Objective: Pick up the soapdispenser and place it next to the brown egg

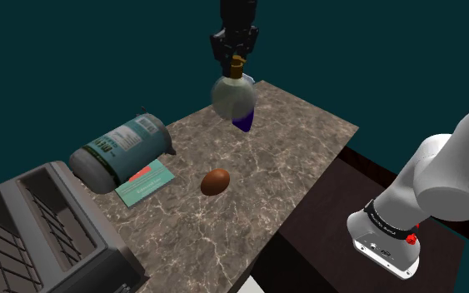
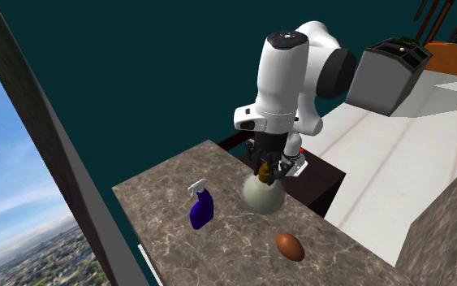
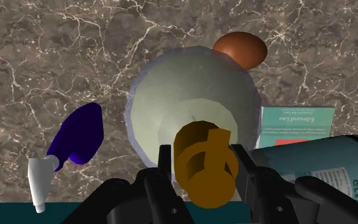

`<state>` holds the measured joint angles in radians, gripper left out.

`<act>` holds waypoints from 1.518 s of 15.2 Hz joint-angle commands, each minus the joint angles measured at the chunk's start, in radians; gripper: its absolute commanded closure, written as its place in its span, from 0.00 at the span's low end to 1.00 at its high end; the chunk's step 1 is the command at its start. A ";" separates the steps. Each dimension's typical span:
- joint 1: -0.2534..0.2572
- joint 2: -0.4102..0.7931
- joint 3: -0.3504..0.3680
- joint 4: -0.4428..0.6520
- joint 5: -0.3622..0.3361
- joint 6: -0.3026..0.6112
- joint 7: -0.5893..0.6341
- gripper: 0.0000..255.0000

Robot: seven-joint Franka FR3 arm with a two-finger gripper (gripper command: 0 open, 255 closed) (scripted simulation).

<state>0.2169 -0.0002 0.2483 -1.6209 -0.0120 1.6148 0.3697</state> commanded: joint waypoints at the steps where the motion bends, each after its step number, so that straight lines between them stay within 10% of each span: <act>1: -0.001 -0.006 -0.001 -0.036 0.001 0.032 -0.002 1.00; 23: -0.001 0.001 -0.001 -0.326 -0.001 0.327 0.003 1.00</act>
<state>0.2152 -0.0007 0.2467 -1.9356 -0.0128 1.9289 0.3706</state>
